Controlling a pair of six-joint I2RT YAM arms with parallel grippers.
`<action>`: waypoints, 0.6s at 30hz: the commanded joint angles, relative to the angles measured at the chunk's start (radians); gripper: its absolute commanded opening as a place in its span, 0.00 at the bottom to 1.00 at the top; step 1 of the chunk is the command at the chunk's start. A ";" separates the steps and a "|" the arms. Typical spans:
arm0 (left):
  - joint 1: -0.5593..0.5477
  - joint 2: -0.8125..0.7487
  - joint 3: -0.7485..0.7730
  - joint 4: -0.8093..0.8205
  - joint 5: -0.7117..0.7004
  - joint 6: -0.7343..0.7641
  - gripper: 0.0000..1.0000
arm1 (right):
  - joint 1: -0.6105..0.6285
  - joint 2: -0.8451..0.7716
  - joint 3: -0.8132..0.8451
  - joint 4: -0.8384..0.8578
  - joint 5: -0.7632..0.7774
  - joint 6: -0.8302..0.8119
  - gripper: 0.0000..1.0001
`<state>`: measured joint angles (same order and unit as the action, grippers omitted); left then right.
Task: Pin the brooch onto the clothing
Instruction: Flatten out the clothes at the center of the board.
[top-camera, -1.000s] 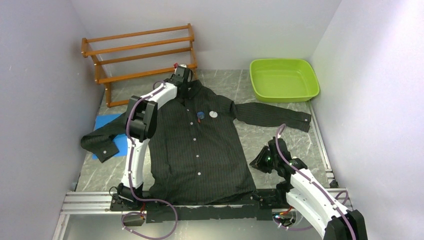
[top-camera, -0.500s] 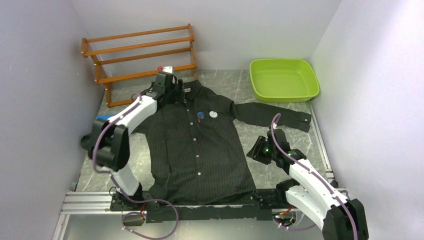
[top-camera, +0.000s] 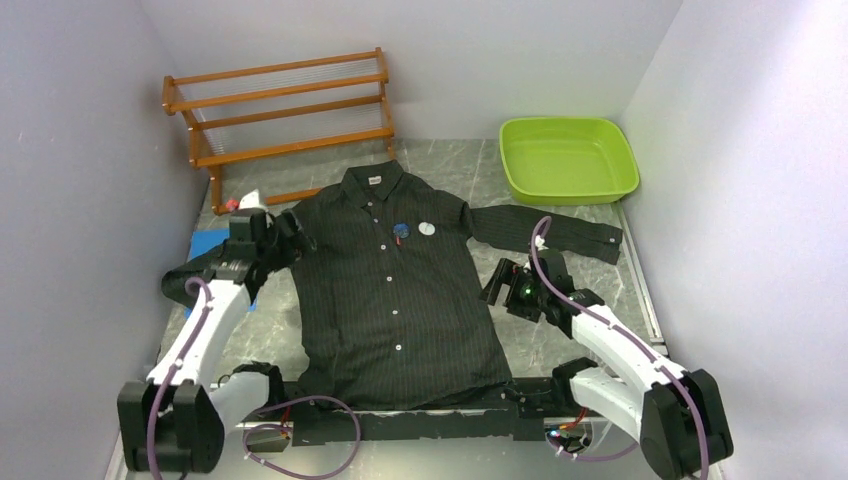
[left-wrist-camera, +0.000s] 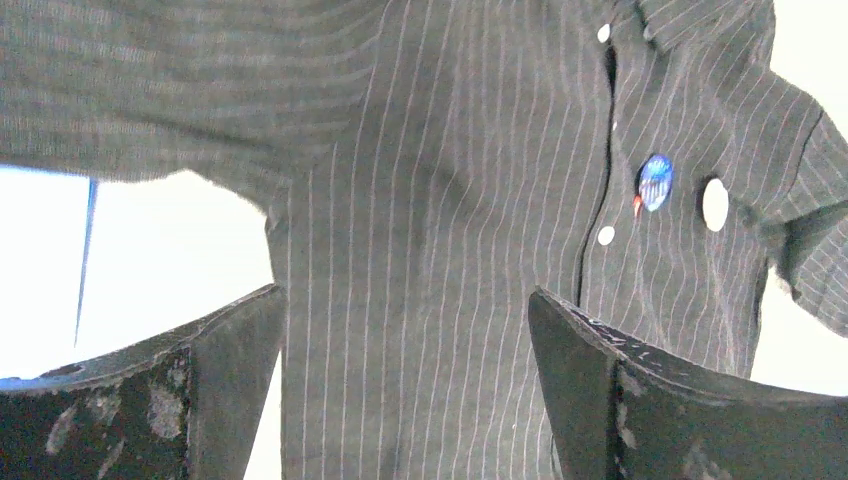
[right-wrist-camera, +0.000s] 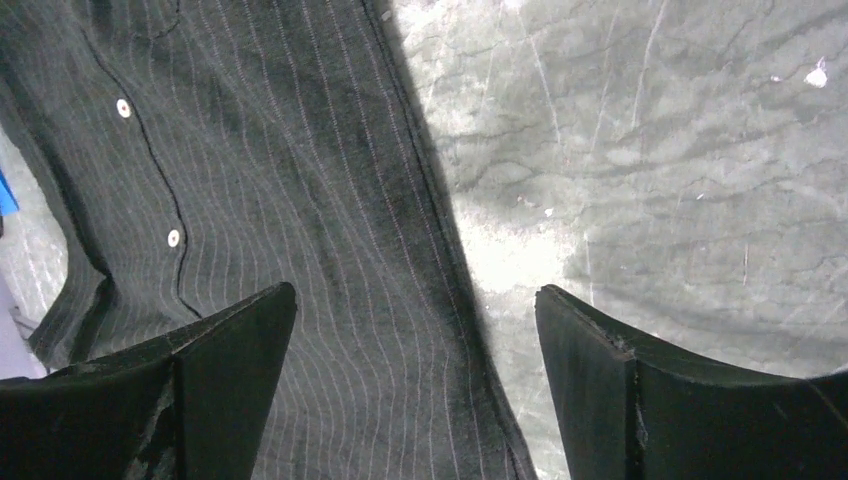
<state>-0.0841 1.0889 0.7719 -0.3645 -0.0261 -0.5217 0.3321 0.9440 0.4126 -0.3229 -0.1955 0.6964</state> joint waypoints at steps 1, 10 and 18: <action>0.079 -0.122 -0.124 0.056 0.160 -0.130 0.96 | -0.017 0.047 0.030 0.083 -0.006 -0.029 0.97; 0.146 -0.143 -0.219 0.183 0.192 -0.150 0.96 | -0.193 0.048 0.080 0.180 -0.011 -0.113 1.00; 0.146 -0.203 -0.250 0.284 -0.015 -0.044 0.96 | -0.236 -0.070 0.015 0.347 0.233 -0.156 1.00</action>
<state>0.0566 0.9428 0.5430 -0.2039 0.0856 -0.6388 0.1001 0.9504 0.4507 -0.1280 -0.1238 0.5896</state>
